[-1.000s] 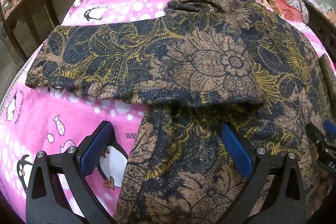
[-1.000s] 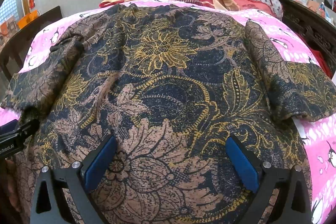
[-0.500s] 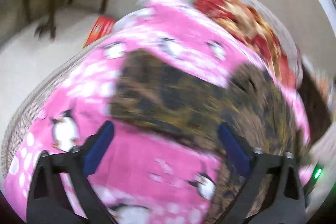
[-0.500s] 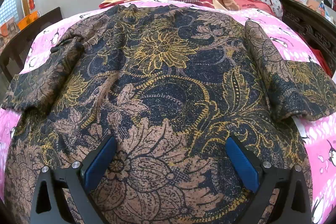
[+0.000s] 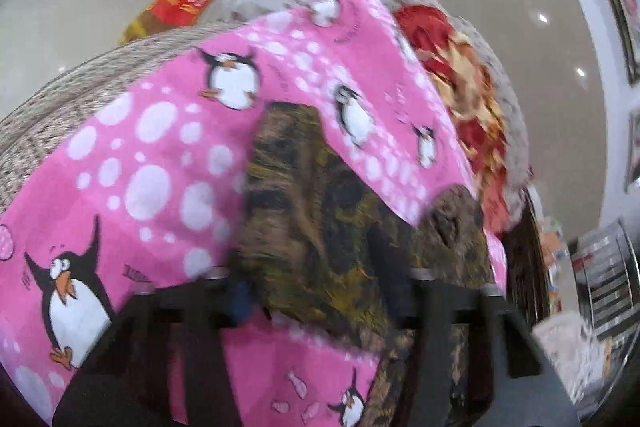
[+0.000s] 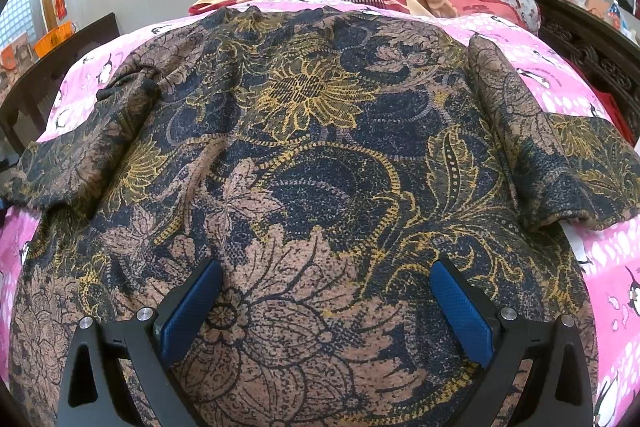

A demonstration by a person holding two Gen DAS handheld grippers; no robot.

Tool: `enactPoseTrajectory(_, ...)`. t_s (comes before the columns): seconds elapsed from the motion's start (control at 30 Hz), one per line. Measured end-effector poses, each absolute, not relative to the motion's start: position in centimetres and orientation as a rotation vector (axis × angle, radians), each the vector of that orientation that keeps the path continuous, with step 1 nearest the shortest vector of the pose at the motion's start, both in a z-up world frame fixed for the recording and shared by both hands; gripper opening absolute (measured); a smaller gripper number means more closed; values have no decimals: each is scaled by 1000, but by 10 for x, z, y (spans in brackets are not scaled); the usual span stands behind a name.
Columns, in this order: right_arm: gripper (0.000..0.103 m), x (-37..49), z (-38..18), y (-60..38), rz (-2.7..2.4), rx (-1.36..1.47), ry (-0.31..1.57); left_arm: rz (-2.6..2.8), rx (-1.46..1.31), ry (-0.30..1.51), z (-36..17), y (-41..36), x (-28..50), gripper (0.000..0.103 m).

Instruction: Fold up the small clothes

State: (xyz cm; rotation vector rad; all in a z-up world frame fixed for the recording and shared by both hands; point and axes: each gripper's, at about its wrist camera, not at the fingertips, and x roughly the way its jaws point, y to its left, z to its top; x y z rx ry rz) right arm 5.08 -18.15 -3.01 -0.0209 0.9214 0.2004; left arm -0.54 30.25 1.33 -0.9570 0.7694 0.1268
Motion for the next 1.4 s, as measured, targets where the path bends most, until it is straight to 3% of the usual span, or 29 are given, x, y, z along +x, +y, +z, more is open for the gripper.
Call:
enactPoseTrajectory(0.03,103,51,-30,-181,201,-21,922,157,-957,798,10,304,-4,10)
enactPoseTrajectory(0.1,103,50,-30,-182,201,-20,921,185,-951,822,8,303,-2,6)
enactPoseTrajectory(0.4,103,52,-30,-181,201,-17,921,442,-712,514,130,359,-46,5)
enactPoseTrajectory(0.63,103,52,-30,-181,200,-19,922,470,-622,451,169,380,-57,5)
enactPoseTrajectory(0.87,103,52,-30,-180,199,-21,923,63,-461,550,148,228,30,5)
enactPoseTrajectory(1.07,103,52,-30,-181,203,-11,925,-205,-383,751,72,60,102,6)
enactPoseTrajectory(1.23,103,51,-30,-183,202,-8,928,-218,-300,910,16,1,113,13)
enactPoseTrajectory(1.4,101,55,-18,-190,197,34,922,-290,-298,850,27,17,79,49)
